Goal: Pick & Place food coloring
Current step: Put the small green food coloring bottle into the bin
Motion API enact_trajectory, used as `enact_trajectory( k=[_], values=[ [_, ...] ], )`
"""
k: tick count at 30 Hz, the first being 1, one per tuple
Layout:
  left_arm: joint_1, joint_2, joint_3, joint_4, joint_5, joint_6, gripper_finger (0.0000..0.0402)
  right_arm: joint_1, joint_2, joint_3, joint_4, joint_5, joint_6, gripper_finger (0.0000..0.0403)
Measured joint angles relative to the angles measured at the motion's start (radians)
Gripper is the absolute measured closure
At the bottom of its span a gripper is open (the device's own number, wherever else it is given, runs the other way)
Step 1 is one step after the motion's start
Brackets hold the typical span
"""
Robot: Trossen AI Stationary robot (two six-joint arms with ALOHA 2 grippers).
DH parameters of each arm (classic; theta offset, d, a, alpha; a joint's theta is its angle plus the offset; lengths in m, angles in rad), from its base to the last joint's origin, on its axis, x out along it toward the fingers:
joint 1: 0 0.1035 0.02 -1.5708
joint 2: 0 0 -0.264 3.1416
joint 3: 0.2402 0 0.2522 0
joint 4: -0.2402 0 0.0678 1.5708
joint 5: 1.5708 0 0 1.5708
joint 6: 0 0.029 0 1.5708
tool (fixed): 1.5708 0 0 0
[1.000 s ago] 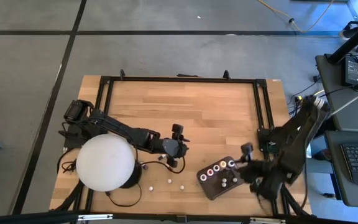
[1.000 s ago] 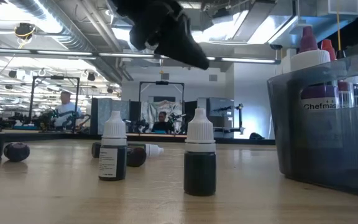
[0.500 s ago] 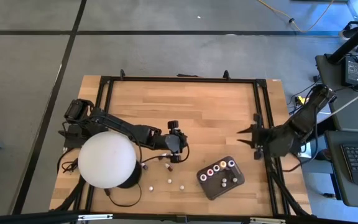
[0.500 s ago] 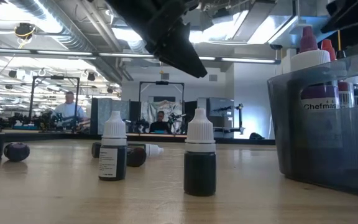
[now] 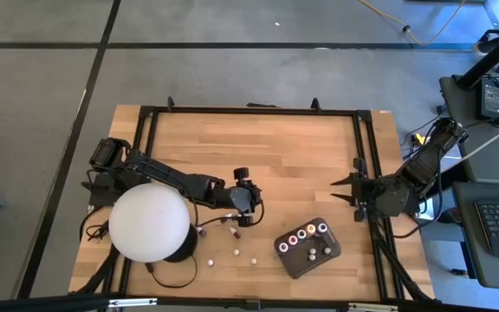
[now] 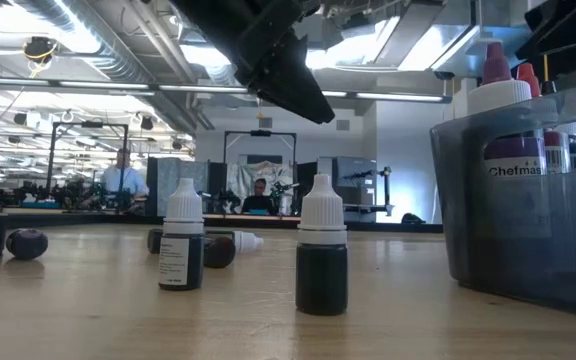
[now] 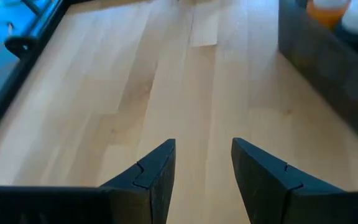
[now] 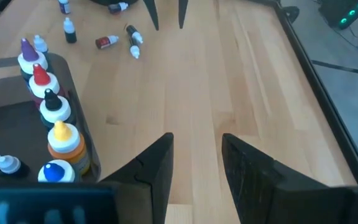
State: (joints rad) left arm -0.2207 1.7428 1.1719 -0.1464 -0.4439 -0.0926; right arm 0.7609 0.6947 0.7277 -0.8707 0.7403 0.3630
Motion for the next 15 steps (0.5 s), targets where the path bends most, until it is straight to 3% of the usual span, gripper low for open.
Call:
enact_trajectory(
  k=[3,8,15],
  values=[
    [0.012,0.000,0.000,0.031,0.091,-0.032,0.0249,0.000,0.008,0.000,0.003,0.000,-0.002,0.0263],
    [0.124,-0.001,0.000,0.095,0.495,-0.058,0.0249,0.000,0.010,0.000,0.008,0.003,-0.002,0.0263],
    [0.212,-0.001,0.000,-0.023,0.525,-0.028,0.0249,0.000,0.011,0.000,0.006,0.002,0.021,0.0263]
  ],
)
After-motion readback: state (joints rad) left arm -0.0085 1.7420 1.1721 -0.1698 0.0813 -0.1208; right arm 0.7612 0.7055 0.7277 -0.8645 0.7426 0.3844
